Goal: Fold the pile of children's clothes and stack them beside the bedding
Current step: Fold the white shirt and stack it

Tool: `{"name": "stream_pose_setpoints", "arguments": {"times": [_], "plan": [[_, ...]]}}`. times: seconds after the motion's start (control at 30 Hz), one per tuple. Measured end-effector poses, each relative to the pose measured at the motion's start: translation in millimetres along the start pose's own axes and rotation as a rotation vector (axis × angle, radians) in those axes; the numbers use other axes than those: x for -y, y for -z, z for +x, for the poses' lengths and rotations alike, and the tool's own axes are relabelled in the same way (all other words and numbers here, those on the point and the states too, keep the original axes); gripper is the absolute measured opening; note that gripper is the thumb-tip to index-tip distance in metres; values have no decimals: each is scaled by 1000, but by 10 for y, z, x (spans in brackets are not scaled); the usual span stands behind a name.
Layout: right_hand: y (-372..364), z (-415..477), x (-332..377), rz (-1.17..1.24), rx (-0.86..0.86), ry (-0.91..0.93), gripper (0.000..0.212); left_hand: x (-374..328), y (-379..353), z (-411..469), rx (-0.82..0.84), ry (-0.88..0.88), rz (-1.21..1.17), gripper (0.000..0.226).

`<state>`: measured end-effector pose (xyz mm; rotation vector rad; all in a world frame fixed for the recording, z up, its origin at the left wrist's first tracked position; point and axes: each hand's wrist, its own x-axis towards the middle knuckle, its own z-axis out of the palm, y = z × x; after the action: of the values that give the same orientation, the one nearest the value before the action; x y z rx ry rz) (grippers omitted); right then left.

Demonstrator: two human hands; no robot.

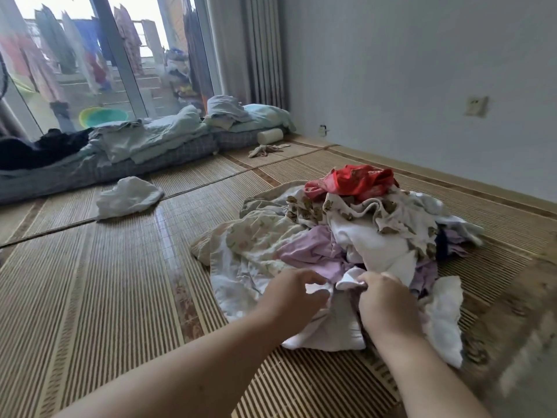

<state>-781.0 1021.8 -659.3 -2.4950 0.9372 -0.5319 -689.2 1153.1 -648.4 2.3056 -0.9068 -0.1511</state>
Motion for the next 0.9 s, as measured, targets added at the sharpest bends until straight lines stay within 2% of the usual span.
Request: {"name": "stream_pose_setpoints", "arguments": {"times": [0.1, 0.2, 0.27, 0.33, 0.4, 0.5, 0.57, 0.63, 0.67, 0.73, 0.83, 0.9], "plan": [[69, -76, 160, 159, -144, 224, 21, -231, 76, 5, 45, 148, -524, 14], [188, -281, 411, 304, -149, 439, 13, -391, 274, -30, 278, 450, -1034, 26], [274, -416, 518, 383, -97, 561, 11, -404, 430, -101, 433, 488, -1178, 22], [336, -536, 604, 425, -5, 666, 9, -352, 587, -210, 513, 407, -1205, 11], [378, -641, 682, 501, 56, 725, 15, -251, 775, -363, 482, 367, -1150, 21], [389, -698, 760, 523, -46, 725, 28, -26, 1005, -666, 361, 431, -1001, 24], [314, -664, 776, 410, -70, 706, 49, 128, 1152, -903, 243, 509, -914, 25], [204, -613, 768, 184, 113, 594, 73, 264, 1305, -1163, 172, 552, -880, 22], [156, -581, 741, 63, 212, 512, 77, 310, 1386, -1286, 169, 558, -874, 19], [57, -554, 745, -63, 240, 447, 78, 388, 1566, -1573, 193, 546, -876, 15], [-29, -545, 854, -42, 184, 424, 70, 474, 1835, -1991, 244, 518, -856, 14], [-55, -613, 987, -68, 244, 468, 45, 527, 2020, -2263, 262, 504, -815, 12]]}}
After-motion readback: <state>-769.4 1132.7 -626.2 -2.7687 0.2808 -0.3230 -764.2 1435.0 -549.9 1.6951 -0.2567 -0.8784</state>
